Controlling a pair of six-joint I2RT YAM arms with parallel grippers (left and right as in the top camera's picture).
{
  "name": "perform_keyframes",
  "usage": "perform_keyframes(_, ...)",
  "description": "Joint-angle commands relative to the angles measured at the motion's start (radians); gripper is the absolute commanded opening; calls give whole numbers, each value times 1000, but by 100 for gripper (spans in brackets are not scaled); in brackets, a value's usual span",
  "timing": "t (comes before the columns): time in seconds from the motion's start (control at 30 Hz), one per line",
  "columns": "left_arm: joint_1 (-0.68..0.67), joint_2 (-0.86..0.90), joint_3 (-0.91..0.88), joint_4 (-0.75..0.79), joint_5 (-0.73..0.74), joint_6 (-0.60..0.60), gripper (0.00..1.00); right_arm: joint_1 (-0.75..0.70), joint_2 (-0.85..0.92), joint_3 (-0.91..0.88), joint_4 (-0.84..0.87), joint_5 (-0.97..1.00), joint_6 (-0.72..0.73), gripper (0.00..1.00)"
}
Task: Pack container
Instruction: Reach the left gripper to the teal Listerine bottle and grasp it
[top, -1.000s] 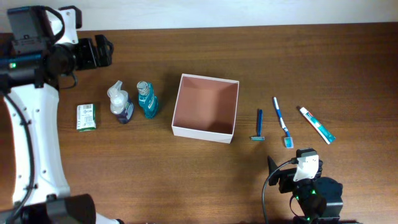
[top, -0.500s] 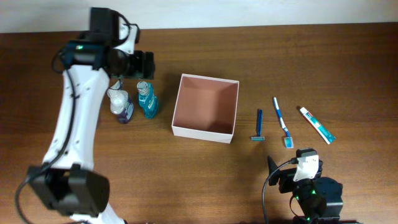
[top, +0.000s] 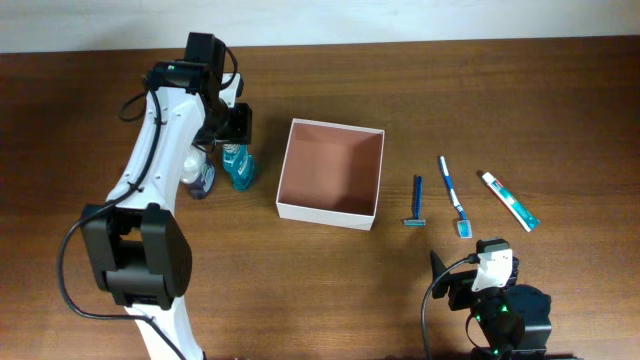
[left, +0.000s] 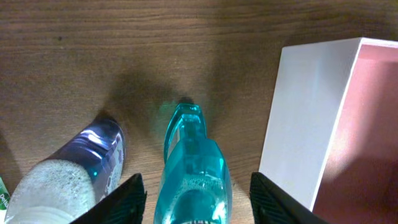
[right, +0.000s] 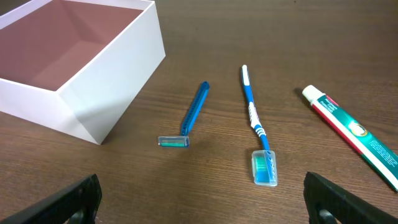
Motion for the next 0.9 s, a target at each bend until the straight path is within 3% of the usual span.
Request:
perform_keyframes(0.0,-8,1,14,-16,-10,-6,51,-6,-8,-6,-1,-9,9,99)
perform_keyframes(0.2,-11,2,14,-59,-10,-6,50,-6,-8,-6,-1,-9,9,99)
perform_keyframes(0.27,-11,2,12,-71,-10,-6,64,-6,-8,-6,-1,-9,9,99)
perform_keyframes(0.33,-11,2,12,-72,-13,-6,66,-6,-8,-6,-1,-9,9,99)
perform_keyframes(0.57,-10,4,5,-72,-93,6,65,-6,-8,-6,-1,-9,9,99)
perform_keyframes(0.87,-17,5,5,-71,-85,97,61,-6,-8,-6,-1,-9,9,99)
